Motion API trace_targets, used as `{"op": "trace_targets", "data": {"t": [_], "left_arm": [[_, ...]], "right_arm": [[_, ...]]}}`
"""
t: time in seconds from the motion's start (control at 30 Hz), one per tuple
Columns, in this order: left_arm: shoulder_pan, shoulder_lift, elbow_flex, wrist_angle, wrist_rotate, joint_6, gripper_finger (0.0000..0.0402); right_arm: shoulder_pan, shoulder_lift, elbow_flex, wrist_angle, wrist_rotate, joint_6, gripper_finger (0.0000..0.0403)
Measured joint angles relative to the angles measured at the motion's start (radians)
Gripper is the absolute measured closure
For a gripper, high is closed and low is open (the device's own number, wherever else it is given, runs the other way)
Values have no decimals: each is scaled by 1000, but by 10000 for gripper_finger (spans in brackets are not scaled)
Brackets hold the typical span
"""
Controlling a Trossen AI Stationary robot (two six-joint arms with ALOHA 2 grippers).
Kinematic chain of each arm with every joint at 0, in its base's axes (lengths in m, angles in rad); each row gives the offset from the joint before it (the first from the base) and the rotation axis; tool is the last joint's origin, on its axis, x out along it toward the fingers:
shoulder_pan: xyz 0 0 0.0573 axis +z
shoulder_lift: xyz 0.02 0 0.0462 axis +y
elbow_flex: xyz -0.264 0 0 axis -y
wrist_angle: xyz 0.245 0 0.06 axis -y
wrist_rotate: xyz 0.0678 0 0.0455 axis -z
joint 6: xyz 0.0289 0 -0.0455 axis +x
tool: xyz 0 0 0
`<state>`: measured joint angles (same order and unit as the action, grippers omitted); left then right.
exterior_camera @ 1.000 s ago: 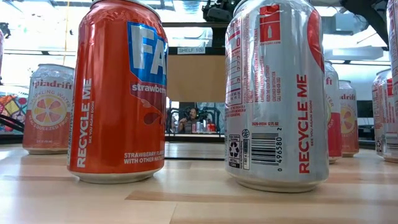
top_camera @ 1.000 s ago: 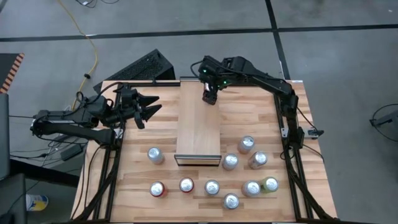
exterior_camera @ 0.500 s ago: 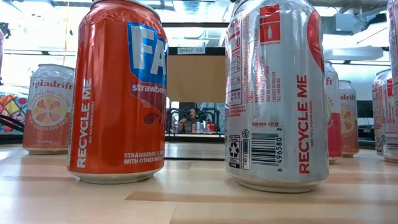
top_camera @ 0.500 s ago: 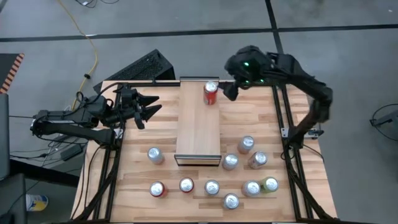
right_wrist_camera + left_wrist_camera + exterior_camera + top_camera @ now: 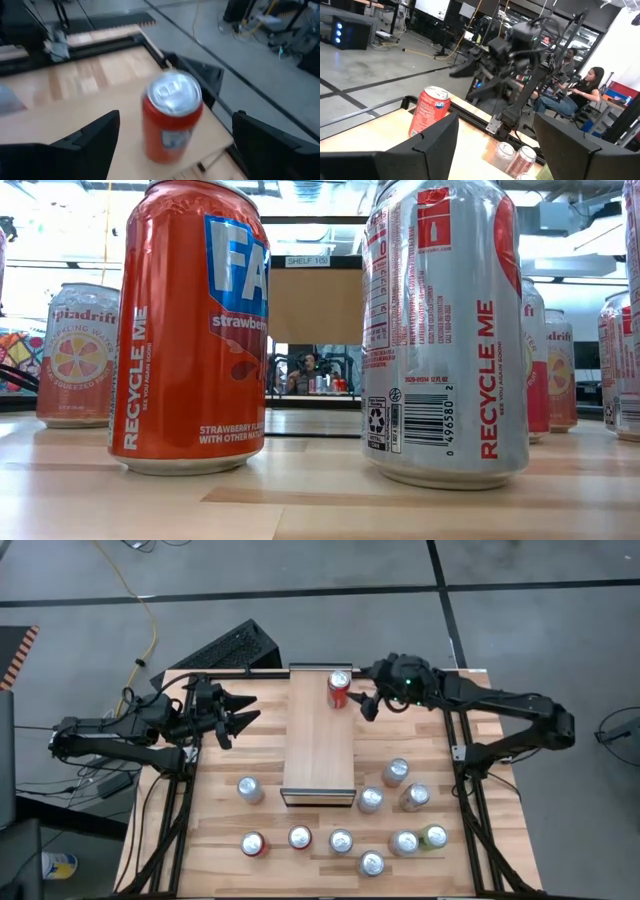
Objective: Place canned beverage on shelf
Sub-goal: Put the top red soda can on the shelf
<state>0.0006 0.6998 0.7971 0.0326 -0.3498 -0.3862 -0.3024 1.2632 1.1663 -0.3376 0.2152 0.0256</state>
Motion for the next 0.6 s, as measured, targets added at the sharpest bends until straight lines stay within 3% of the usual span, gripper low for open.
{"op": "trace_targets", "data": {"t": [0.27, 0.6], "left_arm": [[8, 23, 0, 15, -47, 45, 155], [27, 35, 0, 31, 10, 25, 155]], "right_arm": [[-2, -15, -35, 26, -6, 0, 44], [-7, -18, -35, -5, -51, -21, 44]]}}
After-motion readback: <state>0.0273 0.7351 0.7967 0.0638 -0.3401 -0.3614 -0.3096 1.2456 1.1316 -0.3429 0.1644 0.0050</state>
